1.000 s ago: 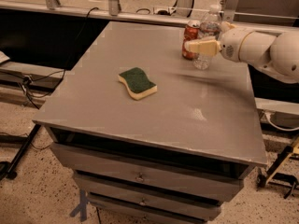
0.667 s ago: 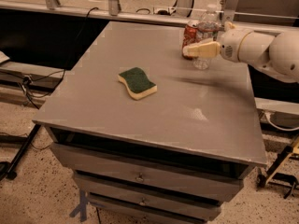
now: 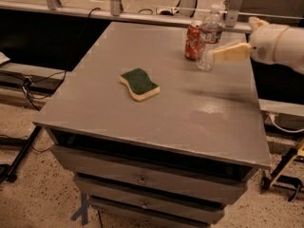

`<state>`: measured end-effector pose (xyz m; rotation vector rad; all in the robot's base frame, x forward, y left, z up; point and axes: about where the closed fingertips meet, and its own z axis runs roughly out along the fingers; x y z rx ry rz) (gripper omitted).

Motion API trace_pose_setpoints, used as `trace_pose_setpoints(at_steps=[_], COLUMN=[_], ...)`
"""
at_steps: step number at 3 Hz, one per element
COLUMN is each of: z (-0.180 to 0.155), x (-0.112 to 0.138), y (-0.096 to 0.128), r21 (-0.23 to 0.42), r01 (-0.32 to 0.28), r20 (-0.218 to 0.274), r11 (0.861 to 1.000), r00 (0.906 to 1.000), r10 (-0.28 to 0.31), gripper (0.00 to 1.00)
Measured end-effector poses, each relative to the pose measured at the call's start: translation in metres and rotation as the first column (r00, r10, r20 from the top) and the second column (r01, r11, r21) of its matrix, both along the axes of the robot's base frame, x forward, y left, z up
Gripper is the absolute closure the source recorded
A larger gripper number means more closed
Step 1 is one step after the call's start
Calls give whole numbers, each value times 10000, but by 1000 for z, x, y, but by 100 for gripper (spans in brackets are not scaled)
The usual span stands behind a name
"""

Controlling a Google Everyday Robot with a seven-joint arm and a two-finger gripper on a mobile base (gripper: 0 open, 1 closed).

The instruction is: Move water bottle near coke can

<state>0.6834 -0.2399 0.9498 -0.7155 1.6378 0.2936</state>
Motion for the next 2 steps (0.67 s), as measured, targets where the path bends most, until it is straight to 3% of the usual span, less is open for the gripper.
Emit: trace_pose_setpoints(at_steps=[1,2], z=[28,25], x=[-62,-69], y=[-42,-47], r21=[-871,-930], r01=[-17,-22], r20=[173,85], r11=[9962,9957], r00=[9998,10000], r10=[32,30], gripper=[0,0])
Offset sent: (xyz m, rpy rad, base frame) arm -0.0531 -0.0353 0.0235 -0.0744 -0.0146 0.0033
